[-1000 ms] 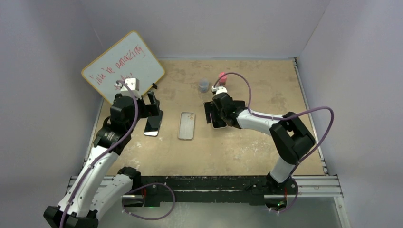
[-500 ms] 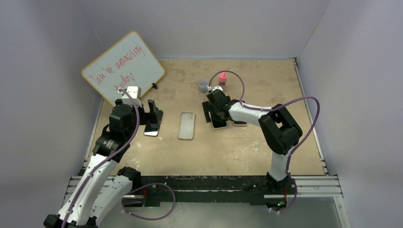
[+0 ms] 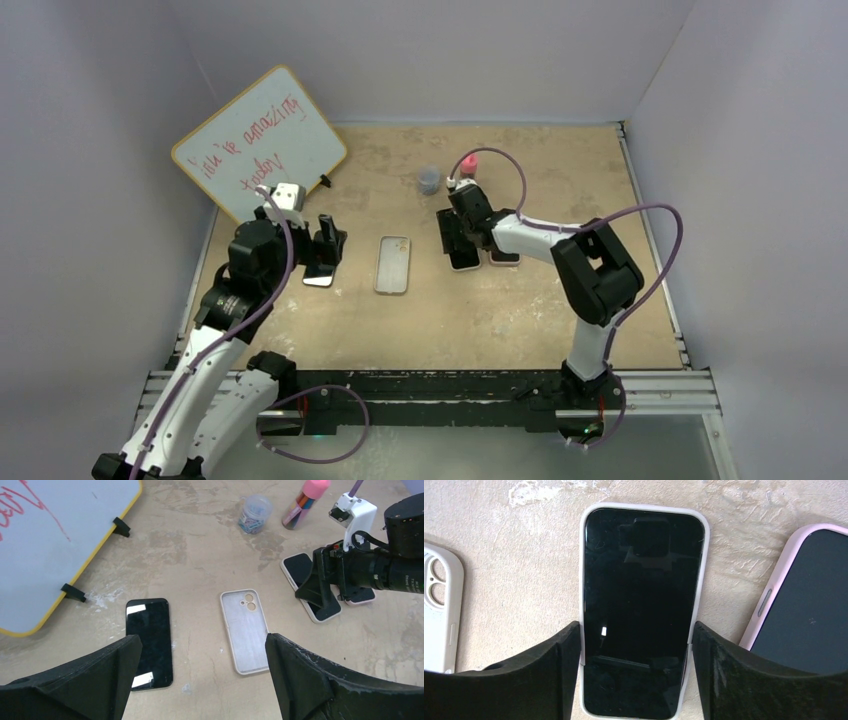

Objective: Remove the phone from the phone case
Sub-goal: Pick up the phone at the center of the board.

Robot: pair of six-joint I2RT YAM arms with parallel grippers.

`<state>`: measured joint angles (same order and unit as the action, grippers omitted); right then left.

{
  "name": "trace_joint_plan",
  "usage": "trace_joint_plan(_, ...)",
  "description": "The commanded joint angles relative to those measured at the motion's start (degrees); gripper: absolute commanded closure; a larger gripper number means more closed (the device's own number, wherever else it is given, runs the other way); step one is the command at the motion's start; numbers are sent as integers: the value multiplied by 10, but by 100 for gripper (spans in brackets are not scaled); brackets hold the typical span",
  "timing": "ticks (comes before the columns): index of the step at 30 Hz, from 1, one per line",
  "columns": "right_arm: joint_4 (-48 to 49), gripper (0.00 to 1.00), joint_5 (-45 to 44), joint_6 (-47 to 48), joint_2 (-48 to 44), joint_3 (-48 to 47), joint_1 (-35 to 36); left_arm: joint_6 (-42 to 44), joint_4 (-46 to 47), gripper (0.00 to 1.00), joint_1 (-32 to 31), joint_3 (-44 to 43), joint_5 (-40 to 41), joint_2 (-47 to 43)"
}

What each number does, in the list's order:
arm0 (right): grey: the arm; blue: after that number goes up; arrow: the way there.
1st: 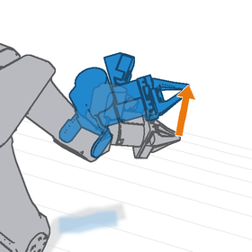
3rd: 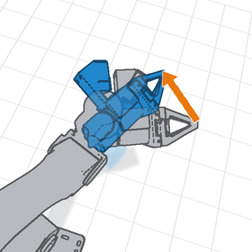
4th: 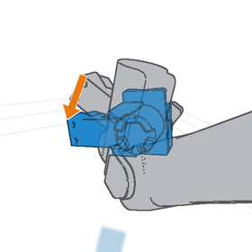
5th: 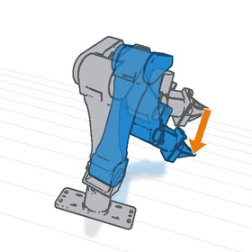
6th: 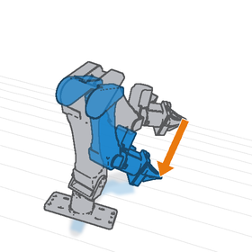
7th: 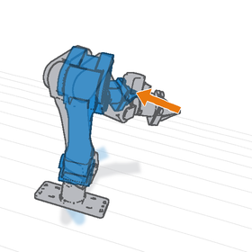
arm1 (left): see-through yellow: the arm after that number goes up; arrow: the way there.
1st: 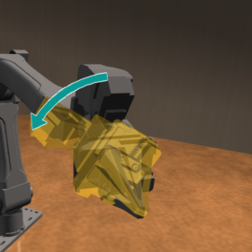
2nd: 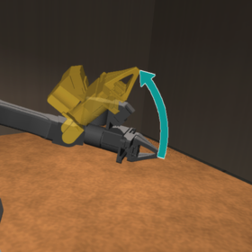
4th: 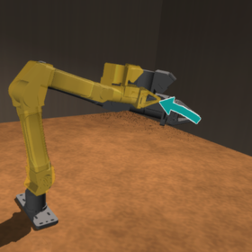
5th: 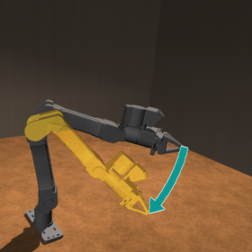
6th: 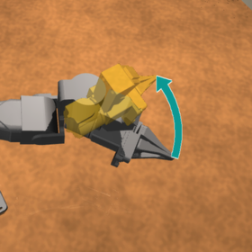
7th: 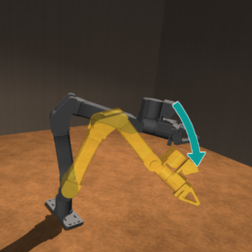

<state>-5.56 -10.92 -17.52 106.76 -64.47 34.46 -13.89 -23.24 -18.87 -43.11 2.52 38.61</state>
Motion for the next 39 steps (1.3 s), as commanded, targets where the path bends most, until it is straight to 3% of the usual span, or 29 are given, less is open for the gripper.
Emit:
trace_joint_plan(1,-11,42,29,-8,-30,53,-2,3,31,0,1,9,-56,-4)
trace_joint_plan(6,43,68,68,4,-100,112,-1,-31,39,0,1,17,-135,11)
trace_joint_plan(9,85,75,106,3,-147,154,1,-79,61,0,1,36,-190,24)
trace_joint_plan(19,187,82,143,-3,-285,268,64,-255,239,2,-10,142,-281,91)
trace_joint_plan(26,269,86,149,-3,-352,322,106,-327,380,4,-127,196,-196,152)
trace_joint_plan(39,308,86,131,39,-374,341,184,-382,504,16,-162,190,-206,282)
